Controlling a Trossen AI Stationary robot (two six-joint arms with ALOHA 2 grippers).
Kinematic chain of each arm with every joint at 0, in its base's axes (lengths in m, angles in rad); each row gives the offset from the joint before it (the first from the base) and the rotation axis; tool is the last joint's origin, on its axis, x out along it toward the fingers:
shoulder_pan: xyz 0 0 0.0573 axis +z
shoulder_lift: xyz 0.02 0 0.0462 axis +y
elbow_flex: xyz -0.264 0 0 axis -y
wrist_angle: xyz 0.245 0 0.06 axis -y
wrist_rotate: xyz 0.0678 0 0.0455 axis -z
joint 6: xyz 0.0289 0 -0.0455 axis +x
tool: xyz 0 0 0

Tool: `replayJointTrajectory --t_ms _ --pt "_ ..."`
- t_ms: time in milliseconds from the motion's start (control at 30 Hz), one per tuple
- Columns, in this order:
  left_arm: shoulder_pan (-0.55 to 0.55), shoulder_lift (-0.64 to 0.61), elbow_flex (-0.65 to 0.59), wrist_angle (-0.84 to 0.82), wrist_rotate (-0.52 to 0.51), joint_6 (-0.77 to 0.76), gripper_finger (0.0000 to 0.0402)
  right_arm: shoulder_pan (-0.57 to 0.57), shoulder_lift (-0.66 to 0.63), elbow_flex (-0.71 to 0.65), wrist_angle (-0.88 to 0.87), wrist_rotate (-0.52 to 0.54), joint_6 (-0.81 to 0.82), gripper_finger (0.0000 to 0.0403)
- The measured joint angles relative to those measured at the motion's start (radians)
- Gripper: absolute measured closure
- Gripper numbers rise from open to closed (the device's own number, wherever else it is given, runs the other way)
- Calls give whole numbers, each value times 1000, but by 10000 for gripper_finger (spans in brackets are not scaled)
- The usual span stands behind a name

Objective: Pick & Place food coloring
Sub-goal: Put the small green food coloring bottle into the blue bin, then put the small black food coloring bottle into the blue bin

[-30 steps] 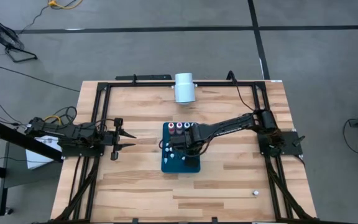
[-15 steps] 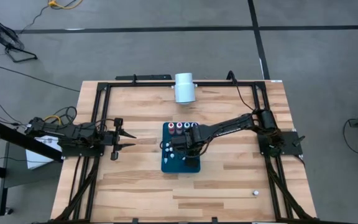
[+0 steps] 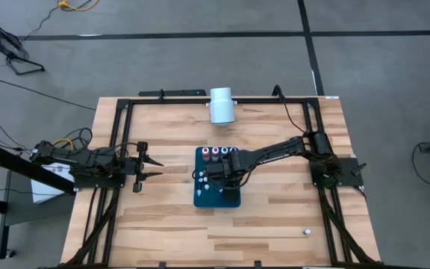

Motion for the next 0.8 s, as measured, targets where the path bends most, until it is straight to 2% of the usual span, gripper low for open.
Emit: replayJointTrajectory --t_ms 333,633,800 --pt "0 0 0 0 0 0 278 0 0 0 0 -3 0 266" --pt "0 0 0 0 0 2 278 -1 -8 9 -1 -23 1 270" --pt "0 0 0 0 0 1 278 -5 -65 27 -1 -57 10 274"
